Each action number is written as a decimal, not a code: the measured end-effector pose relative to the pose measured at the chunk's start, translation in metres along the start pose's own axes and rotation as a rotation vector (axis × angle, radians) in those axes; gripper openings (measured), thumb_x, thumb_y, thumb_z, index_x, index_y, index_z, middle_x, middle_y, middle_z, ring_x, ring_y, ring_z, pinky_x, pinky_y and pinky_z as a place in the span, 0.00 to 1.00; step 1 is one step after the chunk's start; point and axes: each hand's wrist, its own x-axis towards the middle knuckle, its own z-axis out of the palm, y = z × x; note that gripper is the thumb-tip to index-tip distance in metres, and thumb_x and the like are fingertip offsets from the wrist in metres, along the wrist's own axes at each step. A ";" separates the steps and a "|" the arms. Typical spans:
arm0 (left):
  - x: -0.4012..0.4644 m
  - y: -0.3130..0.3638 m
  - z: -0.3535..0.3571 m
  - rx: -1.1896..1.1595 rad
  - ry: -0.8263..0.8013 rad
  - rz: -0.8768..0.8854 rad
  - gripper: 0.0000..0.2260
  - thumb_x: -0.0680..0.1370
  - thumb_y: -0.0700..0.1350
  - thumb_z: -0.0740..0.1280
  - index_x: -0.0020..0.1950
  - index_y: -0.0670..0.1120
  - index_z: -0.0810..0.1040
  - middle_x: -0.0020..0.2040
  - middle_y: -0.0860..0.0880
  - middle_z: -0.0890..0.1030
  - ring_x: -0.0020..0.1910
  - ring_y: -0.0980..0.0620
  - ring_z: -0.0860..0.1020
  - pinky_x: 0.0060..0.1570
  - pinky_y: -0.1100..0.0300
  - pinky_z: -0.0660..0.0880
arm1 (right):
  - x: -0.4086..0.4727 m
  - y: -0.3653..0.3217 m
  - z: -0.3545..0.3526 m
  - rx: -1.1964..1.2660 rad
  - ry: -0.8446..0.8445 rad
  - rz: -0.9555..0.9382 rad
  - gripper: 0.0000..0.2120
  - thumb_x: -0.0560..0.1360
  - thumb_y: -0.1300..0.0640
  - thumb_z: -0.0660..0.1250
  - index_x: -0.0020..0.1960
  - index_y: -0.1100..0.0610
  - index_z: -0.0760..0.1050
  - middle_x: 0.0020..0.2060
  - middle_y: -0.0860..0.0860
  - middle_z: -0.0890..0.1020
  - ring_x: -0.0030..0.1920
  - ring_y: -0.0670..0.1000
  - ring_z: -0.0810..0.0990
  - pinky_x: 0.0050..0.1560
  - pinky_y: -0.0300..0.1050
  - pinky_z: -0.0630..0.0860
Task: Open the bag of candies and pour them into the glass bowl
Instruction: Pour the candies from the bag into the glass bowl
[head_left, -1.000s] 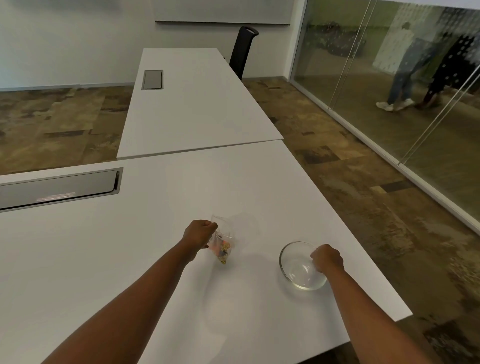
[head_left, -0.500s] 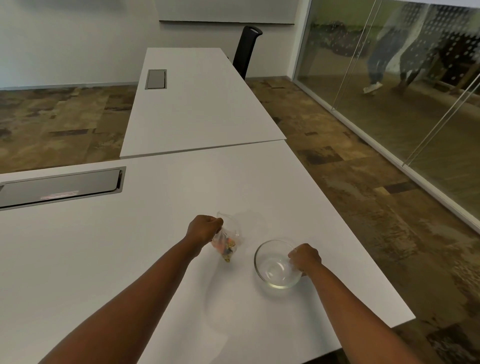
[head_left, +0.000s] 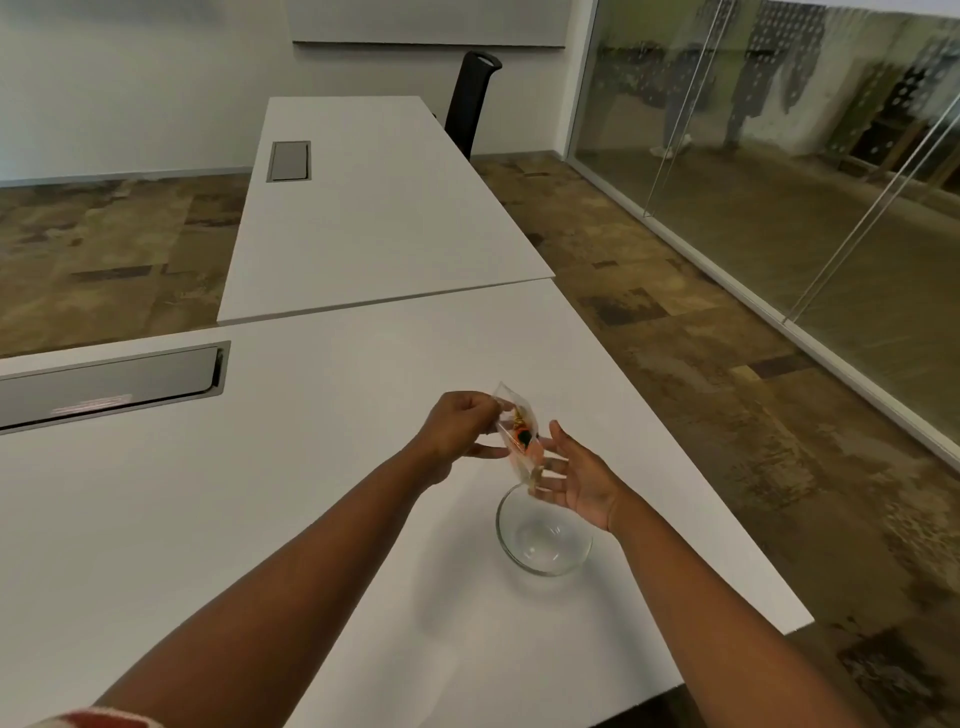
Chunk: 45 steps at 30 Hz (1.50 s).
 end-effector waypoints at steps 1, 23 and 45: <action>0.000 0.001 0.004 0.005 -0.031 0.011 0.09 0.78 0.40 0.59 0.48 0.38 0.78 0.41 0.46 0.80 0.50 0.48 0.79 0.35 0.64 0.81 | -0.001 0.002 -0.002 0.060 -0.062 0.035 0.20 0.77 0.42 0.56 0.55 0.56 0.76 0.52 0.58 0.80 0.51 0.59 0.80 0.52 0.52 0.78; 0.004 -0.066 0.014 0.458 -0.156 -0.149 0.20 0.73 0.37 0.69 0.64 0.44 0.74 0.60 0.40 0.79 0.49 0.49 0.76 0.40 0.65 0.76 | -0.006 0.015 -0.044 -0.354 0.220 -0.245 0.18 0.68 0.68 0.72 0.56 0.57 0.75 0.50 0.57 0.79 0.52 0.56 0.77 0.45 0.45 0.78; 0.003 -0.081 0.021 0.685 -0.008 -0.076 0.12 0.76 0.44 0.67 0.55 0.41 0.82 0.55 0.43 0.84 0.55 0.48 0.80 0.47 0.63 0.72 | -0.013 0.002 -0.037 -0.689 0.165 -0.350 0.11 0.67 0.68 0.73 0.48 0.58 0.80 0.39 0.52 0.78 0.43 0.48 0.76 0.38 0.35 0.77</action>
